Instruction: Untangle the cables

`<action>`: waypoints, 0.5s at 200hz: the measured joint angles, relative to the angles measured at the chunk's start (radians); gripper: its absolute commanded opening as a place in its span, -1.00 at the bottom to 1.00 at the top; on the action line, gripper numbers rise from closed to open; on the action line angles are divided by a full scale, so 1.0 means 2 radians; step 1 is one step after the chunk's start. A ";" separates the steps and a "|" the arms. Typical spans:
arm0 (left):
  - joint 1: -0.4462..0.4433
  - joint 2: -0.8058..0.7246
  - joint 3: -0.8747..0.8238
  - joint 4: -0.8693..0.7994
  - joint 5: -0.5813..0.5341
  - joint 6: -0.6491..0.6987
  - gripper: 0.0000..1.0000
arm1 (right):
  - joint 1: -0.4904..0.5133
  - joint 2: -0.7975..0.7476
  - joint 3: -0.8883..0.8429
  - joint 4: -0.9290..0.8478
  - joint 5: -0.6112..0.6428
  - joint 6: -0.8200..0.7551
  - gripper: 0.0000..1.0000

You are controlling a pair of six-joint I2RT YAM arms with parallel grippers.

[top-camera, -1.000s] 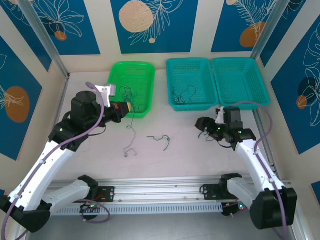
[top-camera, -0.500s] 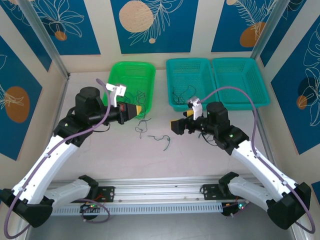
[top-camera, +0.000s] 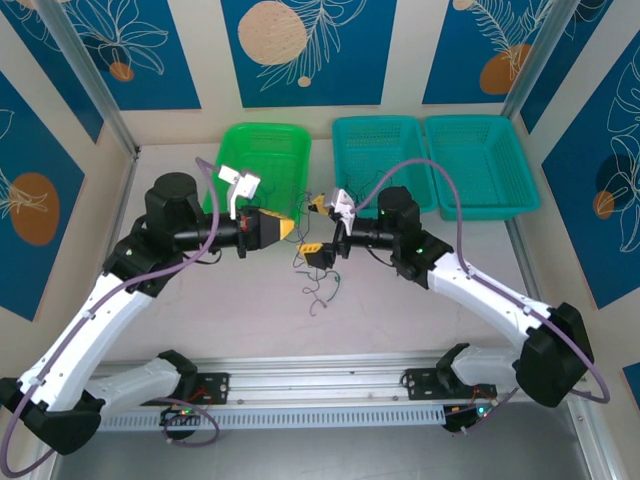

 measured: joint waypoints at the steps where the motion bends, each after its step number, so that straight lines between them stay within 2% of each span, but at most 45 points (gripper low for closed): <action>1: 0.000 0.000 0.000 0.001 0.000 0.000 -1.00 | 0.000 0.002 0.000 0.002 0.000 0.000 0.92; 10: -0.002 -0.003 0.002 0.007 0.004 -0.002 -1.00 | 0.000 0.014 0.000 0.021 -0.003 0.008 0.79; 26: -0.004 -0.009 0.004 0.017 0.008 -0.004 -1.00 | 0.000 0.032 0.000 0.053 -0.006 0.029 0.32; 35: -0.005 -0.011 0.004 0.019 0.008 -0.005 -1.00 | 0.000 0.040 0.001 0.064 -0.006 0.047 -0.06; 48: -0.005 -0.013 0.004 0.020 0.008 -0.005 -1.00 | 0.000 0.048 0.001 0.075 -0.006 0.064 -0.78; 53: -0.005 -0.014 0.004 0.020 0.008 -0.005 -1.00 | 0.000 0.050 0.001 0.078 -0.006 0.070 -1.00; 83: -0.005 -0.022 0.004 0.003 -0.007 0.003 -1.00 | -0.004 0.051 0.001 0.083 0.008 0.107 -1.00; 100: -0.005 -0.029 0.004 -0.012 -0.020 0.009 -1.00 | -0.016 0.039 -0.008 0.085 0.044 0.134 -1.00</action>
